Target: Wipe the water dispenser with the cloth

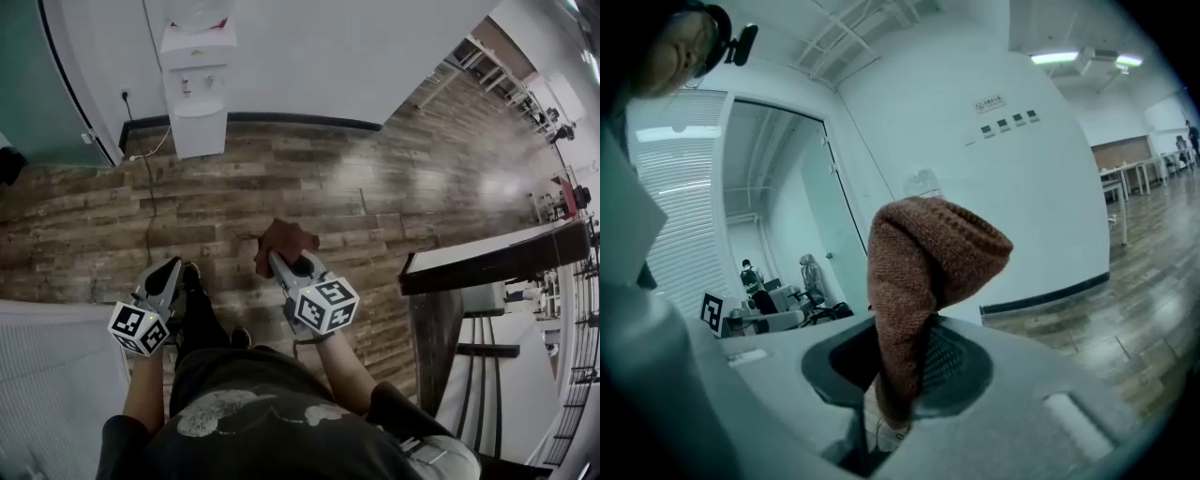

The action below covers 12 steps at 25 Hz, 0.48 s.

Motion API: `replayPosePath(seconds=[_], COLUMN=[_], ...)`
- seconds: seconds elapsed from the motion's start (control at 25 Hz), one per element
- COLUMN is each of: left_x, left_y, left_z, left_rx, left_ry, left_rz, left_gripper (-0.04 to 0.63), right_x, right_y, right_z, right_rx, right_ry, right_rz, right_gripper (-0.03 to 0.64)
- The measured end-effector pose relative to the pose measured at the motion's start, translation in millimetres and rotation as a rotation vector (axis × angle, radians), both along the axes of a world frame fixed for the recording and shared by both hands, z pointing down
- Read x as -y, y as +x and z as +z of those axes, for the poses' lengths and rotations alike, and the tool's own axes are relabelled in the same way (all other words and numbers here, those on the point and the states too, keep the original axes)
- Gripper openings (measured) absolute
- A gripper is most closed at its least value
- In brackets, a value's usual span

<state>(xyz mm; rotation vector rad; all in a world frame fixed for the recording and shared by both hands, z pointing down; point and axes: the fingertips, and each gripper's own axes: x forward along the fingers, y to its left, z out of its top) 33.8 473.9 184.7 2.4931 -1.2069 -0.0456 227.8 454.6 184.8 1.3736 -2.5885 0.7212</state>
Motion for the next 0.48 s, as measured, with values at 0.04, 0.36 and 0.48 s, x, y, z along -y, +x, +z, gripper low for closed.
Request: replayPosePath(seconds=[0.04,0.36,0.48], left_x=[-9,-48,-52], left_y=[4,22,23], left_z=[2,-6,-7], left_rx=[0.001,0.025,0.029], left_ry=[-0.003,0.016,0.027], left_rz=[-0.003,0.012,0.016], left_gripper=[0.017,0.017,0.017], right_x=[-8,-39,-43], right_y=[6,21,15], right_z=[3,1,6], right_rx=[-0.001,0.018,0.018], right_ry=[-0.004,0.017,0.004], right_rz=[0.002,-0.001,-0.012], right_gripper=[0.058,0.058,0.058])
